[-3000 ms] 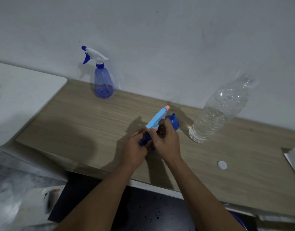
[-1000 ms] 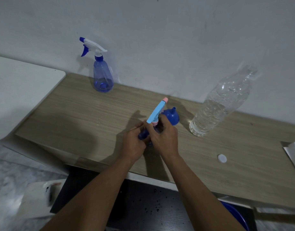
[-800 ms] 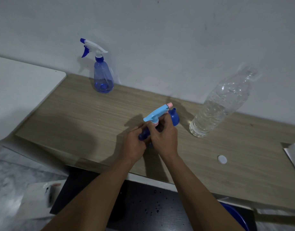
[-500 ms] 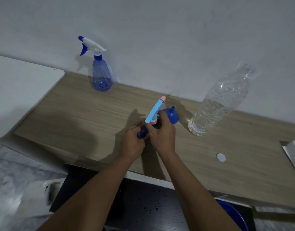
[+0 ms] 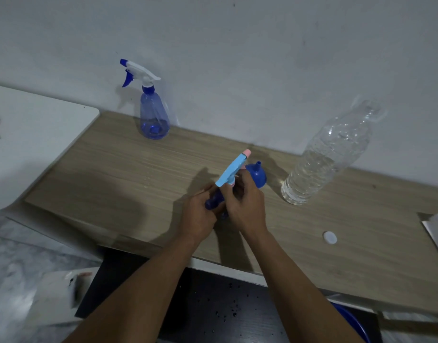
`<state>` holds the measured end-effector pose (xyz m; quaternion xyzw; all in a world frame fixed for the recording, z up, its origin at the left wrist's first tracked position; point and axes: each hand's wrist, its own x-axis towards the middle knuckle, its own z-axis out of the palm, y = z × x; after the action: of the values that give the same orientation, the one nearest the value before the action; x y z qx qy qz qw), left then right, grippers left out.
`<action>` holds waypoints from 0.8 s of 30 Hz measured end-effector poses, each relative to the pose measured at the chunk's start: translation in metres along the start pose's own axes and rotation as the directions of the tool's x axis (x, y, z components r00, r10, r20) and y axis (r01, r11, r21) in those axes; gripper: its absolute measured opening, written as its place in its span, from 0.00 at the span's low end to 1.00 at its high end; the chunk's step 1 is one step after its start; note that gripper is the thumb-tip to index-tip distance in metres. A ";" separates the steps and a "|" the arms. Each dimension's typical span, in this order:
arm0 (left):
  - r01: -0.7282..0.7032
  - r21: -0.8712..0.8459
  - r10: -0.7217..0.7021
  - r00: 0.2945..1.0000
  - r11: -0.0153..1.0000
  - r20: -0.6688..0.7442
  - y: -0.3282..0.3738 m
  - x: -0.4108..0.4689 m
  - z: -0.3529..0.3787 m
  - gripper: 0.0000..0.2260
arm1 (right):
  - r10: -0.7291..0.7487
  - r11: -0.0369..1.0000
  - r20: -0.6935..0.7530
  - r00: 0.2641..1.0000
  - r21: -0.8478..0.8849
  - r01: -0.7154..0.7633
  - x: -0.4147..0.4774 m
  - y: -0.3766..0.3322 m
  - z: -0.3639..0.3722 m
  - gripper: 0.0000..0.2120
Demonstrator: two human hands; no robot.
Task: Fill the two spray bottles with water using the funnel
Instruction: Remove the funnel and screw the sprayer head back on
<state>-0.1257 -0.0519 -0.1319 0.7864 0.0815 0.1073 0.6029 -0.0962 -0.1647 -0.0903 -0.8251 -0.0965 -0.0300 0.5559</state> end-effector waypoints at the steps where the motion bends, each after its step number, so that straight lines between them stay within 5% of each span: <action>1: -0.008 0.005 0.008 1.000 1.000 0.000 0.000 0.000 0.000 0.18 | -0.017 1.000 0.011 1.000 -0.007 0.017 0.001 0.001 -0.002 0.08; 24: 0.013 0.036 -0.013 1.000 0.999 -0.008 0.004 -0.003 -0.001 0.20 | 0.016 0.996 -0.015 1.000 0.090 -0.015 -0.001 0.000 0.000 0.07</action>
<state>-0.1286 -0.0532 -0.1277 0.7960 0.0908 0.1048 0.5892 -0.0968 -0.1648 -0.0907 -0.7998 -0.0871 -0.0277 0.5933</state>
